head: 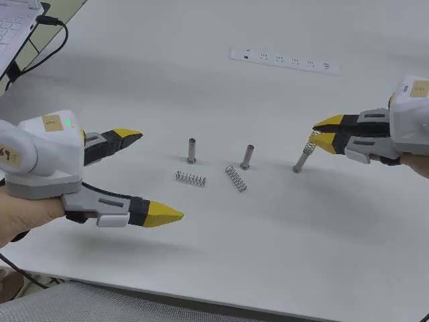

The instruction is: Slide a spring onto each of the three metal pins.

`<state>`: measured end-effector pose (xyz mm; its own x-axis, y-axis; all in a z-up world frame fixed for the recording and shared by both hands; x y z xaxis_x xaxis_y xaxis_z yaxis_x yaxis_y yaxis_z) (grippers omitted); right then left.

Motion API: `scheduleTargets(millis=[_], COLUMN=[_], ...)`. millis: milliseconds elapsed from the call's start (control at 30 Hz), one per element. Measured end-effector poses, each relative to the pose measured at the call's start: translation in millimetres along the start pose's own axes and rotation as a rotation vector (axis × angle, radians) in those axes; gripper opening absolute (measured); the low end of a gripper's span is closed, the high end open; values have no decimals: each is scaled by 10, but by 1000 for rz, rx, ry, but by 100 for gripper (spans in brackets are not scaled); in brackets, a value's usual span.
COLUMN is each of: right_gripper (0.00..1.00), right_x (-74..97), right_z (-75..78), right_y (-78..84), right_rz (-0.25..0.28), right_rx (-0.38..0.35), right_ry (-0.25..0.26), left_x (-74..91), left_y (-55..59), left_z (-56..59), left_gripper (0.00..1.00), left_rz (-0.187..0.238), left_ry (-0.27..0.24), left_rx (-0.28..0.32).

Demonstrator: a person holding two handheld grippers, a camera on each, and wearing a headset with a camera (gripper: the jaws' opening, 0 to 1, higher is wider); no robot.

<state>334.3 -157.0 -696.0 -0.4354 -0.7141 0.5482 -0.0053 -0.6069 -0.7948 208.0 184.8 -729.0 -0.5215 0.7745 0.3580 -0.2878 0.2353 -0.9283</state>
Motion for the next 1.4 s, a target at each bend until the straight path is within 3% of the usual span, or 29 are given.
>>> scheduleTargets(millis=[1400], right_gripper=[7], right_x=[-142], right_z=[-119], right_y=[258], right_rz=[-69], right_rx=[-39], right_ry=[-29], left_x=[-12], left_y=[-1], left_z=[11], left_gripper=[97], left_rz=[-1], left_ry=[-1], left_rx=[2])
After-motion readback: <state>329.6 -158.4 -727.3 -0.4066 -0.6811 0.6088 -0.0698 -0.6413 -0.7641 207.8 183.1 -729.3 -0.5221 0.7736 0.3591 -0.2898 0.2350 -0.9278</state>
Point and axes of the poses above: the centre of the closed fingertips' face, and the gripper's own axes: x roughly backward along the fingers, z roughly to its right, y roughly out of its underside, the point moved 10 cm from there along x, roughly backward along the fingers, and after that the axes turned 3 degrees about y, right-handed, at the moved point
